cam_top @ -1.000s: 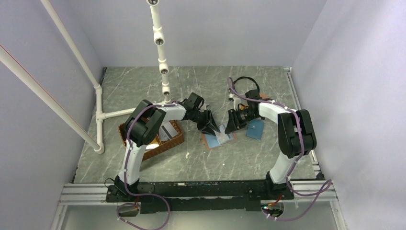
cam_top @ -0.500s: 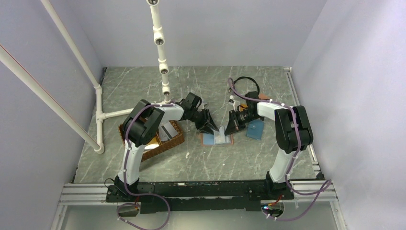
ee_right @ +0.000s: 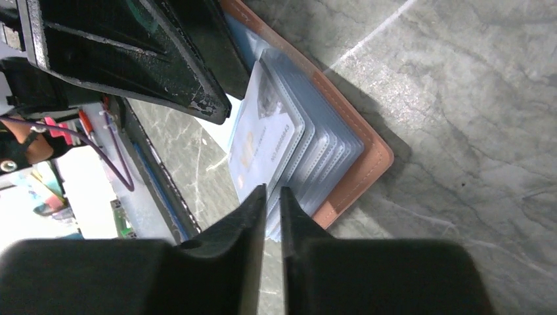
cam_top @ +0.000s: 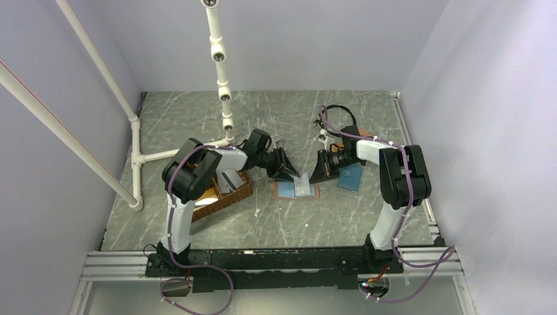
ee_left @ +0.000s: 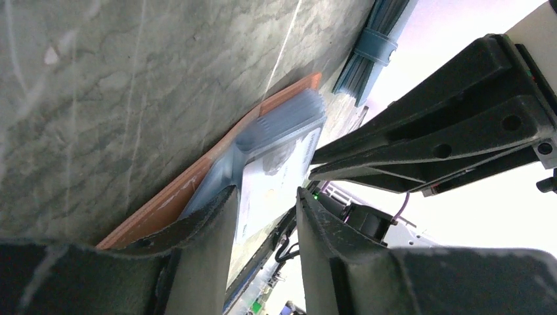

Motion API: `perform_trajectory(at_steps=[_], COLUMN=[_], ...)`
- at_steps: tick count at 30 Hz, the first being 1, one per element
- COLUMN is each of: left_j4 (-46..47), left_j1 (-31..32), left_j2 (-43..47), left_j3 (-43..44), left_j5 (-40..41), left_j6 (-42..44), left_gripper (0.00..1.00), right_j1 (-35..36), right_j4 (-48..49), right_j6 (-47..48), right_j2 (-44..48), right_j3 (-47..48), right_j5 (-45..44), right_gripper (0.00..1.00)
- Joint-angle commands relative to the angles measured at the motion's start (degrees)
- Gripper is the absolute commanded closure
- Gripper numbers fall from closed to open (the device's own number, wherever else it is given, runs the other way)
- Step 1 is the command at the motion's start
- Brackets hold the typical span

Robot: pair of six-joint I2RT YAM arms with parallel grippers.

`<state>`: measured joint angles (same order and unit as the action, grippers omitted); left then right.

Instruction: Take the credit cards out of the card holder

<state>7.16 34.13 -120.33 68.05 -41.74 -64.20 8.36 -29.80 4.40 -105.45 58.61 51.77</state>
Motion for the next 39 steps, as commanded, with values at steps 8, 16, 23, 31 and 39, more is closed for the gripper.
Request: perform_trajectory(at_steps=[8,16,23,31,39], left_j4=[-1.58,-1.67,-1.93,-1.8,-1.46], left_j1=[-0.26,-0.03,0.13,0.24,0.24], left_j2=[1.97,2.2,2.64,2.39,2.47], left_j3=[0.7,0.51,0.19,0.53,0.11], left_j5=[0.59,0.76,0.94,0.6,0.6], left_j6=[0.82,0.79,1.01,0.9,0.79], left_gripper=[0.57,0.57,0.57,0.57,0.57], right_j1=[-0.54,-0.01,0.69,0.93,2.18], right_j4=[1.15,1.46,1.54,2.21,2.59], right_j6=[2.19,1.49,1.49,0.84,-0.1], right_j2=[6.77,5.12,5.11,4.37,1.74], right_j3=[-1.24,-1.49,-0.81,-1.43,-0.78], right_j5=[-1.74,0.5,1.68,1.45,-0.21], right_gripper=[0.58,0.63,0.72,0.73,0.73])
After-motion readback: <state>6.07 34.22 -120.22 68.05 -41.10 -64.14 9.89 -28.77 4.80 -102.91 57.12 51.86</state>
